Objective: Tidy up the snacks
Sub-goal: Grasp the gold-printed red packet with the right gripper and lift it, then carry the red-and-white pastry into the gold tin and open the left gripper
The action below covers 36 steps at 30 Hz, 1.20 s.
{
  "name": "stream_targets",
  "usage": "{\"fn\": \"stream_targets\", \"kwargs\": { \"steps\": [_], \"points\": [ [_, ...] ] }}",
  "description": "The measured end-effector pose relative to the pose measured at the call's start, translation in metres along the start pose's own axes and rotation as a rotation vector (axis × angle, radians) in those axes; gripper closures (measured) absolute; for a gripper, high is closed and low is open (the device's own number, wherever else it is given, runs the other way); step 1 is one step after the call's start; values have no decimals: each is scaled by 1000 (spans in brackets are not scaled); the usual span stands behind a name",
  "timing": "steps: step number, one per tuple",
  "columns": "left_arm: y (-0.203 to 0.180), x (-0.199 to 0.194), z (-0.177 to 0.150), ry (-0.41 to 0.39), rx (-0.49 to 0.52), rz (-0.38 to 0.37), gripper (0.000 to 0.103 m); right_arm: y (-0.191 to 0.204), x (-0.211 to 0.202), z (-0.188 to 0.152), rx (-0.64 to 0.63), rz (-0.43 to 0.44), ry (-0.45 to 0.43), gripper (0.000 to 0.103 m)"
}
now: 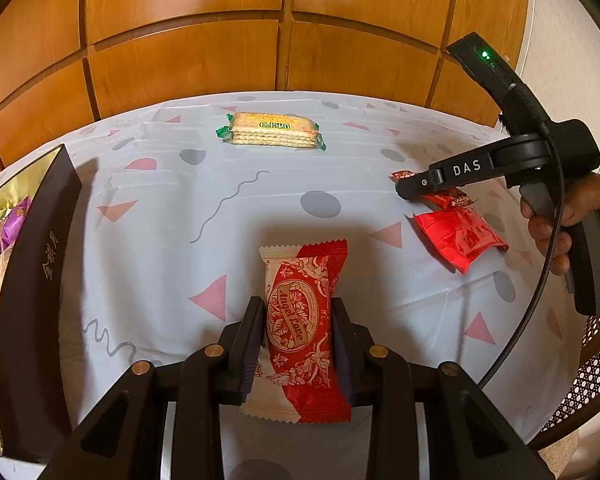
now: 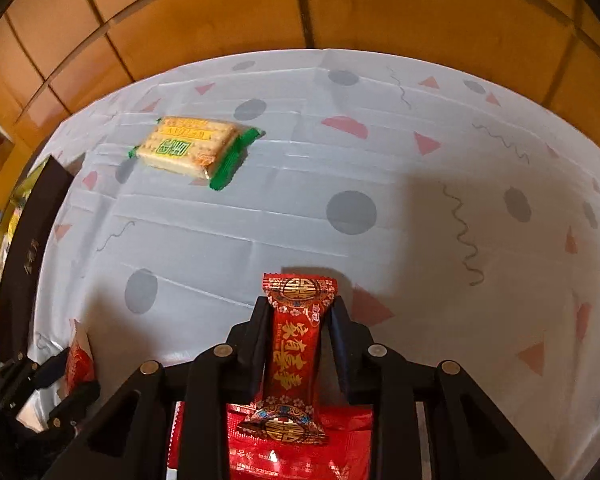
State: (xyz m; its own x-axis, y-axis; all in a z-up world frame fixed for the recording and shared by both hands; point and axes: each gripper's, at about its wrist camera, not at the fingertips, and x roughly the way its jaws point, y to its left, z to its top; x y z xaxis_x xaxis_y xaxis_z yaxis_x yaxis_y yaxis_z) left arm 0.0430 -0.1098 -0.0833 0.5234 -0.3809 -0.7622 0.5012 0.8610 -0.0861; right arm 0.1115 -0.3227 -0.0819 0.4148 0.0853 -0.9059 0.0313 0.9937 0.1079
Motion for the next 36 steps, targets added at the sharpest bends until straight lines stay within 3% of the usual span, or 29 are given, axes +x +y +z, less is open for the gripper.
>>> {"fn": "stream_targets", "kwargs": {
  "steps": [7, 13, 27, 36],
  "points": [
    [-6, -1, 3, 18, 21, 37, 71, 4, 5, -1, -23, -9, 1, 71],
    [2, -11, 8, 49, -22, 73, 72, 12, 5, -4, -66, -45, -9, 71],
    [35, -82, 27, -87, -84, 223, 72, 26, 5, -12, -181, -134, -58, 71],
    [62, -97, 23, -89, -150, 276, 72, 28, 3, -14, -194, -148, -76, 71]
  ]
}}
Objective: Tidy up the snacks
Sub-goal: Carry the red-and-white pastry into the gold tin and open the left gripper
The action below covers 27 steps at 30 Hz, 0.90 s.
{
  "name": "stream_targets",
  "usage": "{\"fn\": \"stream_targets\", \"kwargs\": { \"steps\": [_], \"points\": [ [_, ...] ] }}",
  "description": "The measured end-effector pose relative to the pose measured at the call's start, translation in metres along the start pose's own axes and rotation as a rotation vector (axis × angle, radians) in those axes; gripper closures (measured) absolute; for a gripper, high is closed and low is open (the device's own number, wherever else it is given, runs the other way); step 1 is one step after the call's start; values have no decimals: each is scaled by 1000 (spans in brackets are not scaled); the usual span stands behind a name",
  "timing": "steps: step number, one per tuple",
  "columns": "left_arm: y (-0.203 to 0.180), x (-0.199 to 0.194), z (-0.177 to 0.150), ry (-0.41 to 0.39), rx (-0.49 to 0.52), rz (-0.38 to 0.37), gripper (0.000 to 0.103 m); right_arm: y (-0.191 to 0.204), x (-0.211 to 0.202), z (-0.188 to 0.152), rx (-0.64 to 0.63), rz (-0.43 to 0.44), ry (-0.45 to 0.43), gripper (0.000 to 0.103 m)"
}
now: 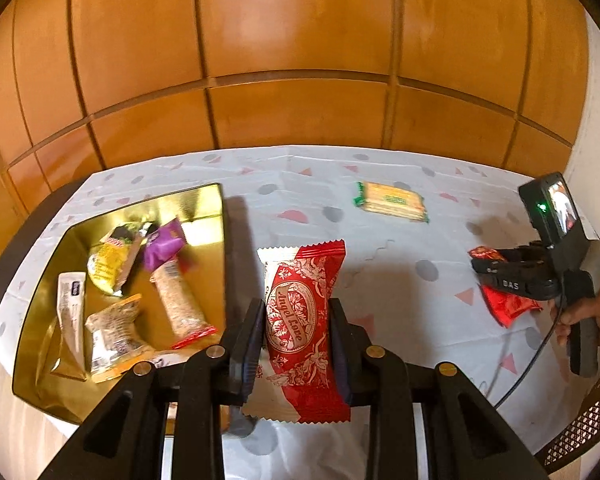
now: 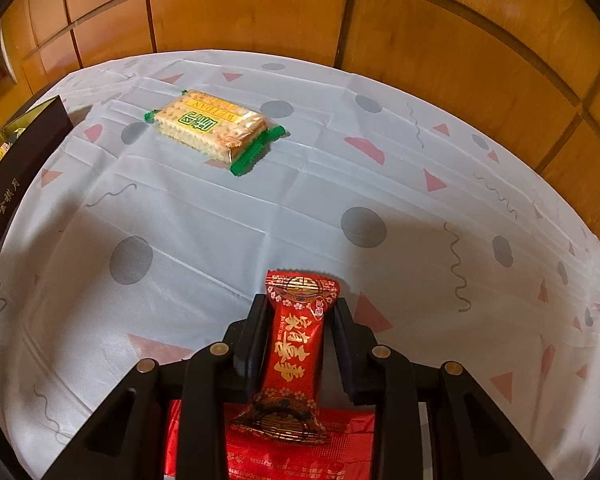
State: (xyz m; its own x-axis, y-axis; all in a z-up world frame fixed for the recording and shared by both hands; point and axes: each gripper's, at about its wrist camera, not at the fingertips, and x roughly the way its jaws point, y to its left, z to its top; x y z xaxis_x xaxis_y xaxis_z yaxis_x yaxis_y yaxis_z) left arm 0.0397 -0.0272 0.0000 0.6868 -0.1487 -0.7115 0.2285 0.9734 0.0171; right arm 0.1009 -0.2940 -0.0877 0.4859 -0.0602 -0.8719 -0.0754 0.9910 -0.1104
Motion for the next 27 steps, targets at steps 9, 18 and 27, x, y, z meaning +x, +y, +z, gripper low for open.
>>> {"fn": "stream_targets", "kwargs": {
  "steps": [9, 18, 27],
  "points": [
    [18, 1, -2, 13, -39, 21, 72, 7, -4, -3, -32, -23, -14, 71],
    [40, 6, -7, 43, -81, 37, 72, 9, -5, -2, -56, -41, -17, 72],
    [125, 5, -11, 80, -335, 32, 72, 8, -7, -2, -53, -38, -17, 72]
  ]
}}
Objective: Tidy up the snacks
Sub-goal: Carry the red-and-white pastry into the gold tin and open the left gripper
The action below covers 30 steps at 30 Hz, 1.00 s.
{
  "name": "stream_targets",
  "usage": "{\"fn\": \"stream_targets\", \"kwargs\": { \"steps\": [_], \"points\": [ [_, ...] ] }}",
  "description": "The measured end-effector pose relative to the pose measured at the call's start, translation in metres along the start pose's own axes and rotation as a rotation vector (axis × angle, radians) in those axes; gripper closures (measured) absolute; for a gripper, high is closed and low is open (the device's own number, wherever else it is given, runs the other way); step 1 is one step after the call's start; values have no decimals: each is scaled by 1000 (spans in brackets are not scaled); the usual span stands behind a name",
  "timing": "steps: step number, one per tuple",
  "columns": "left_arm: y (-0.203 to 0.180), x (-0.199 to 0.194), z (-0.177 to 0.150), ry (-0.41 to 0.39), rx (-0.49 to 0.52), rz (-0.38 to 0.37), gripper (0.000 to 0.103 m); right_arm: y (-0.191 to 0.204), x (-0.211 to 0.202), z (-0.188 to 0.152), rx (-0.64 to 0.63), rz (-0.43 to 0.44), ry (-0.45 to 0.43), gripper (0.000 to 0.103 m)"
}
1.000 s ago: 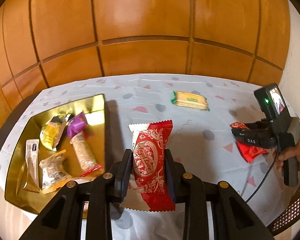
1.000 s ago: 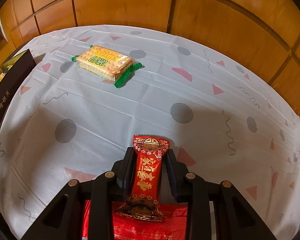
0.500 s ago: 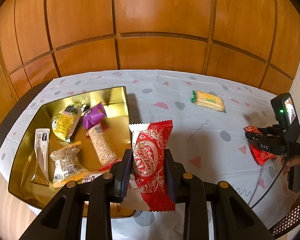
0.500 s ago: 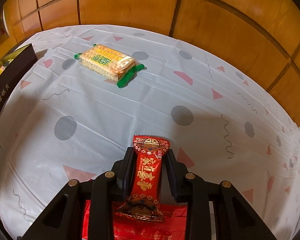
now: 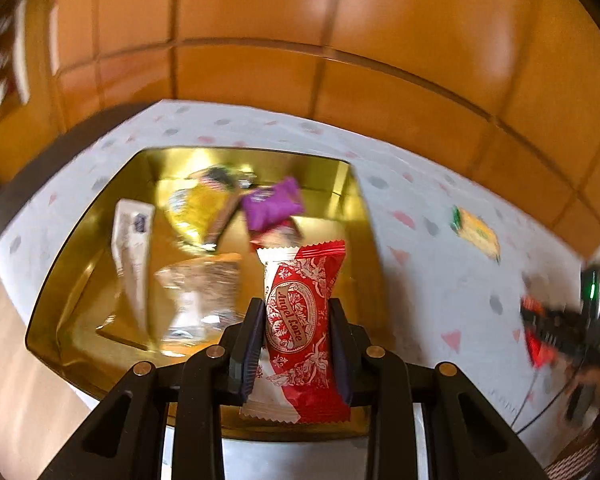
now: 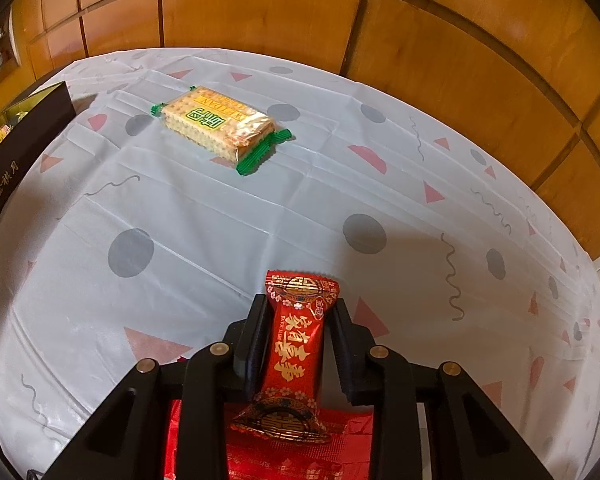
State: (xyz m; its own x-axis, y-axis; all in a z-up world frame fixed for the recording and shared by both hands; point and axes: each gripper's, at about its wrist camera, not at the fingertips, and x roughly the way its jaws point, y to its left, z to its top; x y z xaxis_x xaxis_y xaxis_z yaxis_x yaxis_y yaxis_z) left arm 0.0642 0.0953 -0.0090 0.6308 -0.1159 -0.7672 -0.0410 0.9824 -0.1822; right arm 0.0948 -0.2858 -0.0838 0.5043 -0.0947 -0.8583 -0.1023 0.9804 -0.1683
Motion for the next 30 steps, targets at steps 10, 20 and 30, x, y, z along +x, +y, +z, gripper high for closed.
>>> {"fn": "stream_targets", "kwargs": {
  "steps": [10, 20, 30],
  "points": [
    [14, 14, 39, 7, -68, -96, 72, -1, 1, 0, 3, 3, 3, 72],
    [-13, 74, 72, 68, -3, -102, 66, -2, 2, 1, 8, 5, 6, 72],
    [-5, 79, 55, 101, -9, -51, 63, -2, 2, 1, 7, 6, 6, 72]
  ]
}}
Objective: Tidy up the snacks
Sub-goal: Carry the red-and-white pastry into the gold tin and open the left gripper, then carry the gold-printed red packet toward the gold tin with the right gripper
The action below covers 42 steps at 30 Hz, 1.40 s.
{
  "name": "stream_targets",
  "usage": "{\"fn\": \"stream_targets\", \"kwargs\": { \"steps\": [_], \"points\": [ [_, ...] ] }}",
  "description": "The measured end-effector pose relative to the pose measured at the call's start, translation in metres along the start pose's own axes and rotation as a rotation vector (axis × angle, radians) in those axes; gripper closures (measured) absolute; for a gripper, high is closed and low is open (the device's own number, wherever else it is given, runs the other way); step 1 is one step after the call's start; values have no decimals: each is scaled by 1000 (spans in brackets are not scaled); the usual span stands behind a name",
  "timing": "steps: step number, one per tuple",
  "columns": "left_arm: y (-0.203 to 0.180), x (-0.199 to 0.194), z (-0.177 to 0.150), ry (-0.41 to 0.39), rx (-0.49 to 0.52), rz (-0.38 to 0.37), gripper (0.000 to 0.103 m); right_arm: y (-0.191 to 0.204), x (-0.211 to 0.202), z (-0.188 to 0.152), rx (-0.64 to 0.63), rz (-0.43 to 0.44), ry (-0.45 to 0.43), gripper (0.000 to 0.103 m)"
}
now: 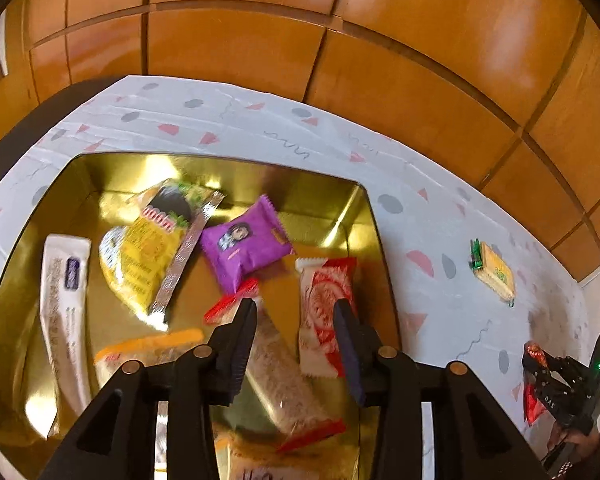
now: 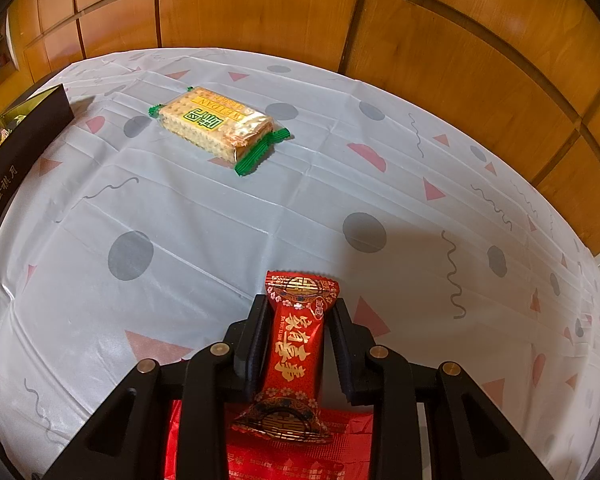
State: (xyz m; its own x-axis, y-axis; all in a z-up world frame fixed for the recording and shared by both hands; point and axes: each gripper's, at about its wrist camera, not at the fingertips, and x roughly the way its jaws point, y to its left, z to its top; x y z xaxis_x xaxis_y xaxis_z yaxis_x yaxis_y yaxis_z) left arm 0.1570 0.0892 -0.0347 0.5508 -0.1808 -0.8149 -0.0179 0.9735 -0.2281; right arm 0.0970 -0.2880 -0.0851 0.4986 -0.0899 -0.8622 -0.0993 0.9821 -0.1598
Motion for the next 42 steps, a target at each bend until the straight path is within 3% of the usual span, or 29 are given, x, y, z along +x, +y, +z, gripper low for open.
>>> {"fn": "stream_targets", "kwargs": {
  "steps": [3, 9, 25, 42],
  "points": [
    [3, -10, -12, -15, 14, 103, 63, 0, 0, -1, 0, -4, -2, 72],
    [6, -32, -37, -63, 18, 187, 63, 3, -1, -2, -12, -18, -7, 72],
    [11, -64, -76, -92, 25, 211, 63, 5, -3, -2, -11, -29, -11, 72],
    [24, -81, -84, -140, 19, 209, 63, 7, -5, -4, -33, -43, -14, 73]
  ]
}}
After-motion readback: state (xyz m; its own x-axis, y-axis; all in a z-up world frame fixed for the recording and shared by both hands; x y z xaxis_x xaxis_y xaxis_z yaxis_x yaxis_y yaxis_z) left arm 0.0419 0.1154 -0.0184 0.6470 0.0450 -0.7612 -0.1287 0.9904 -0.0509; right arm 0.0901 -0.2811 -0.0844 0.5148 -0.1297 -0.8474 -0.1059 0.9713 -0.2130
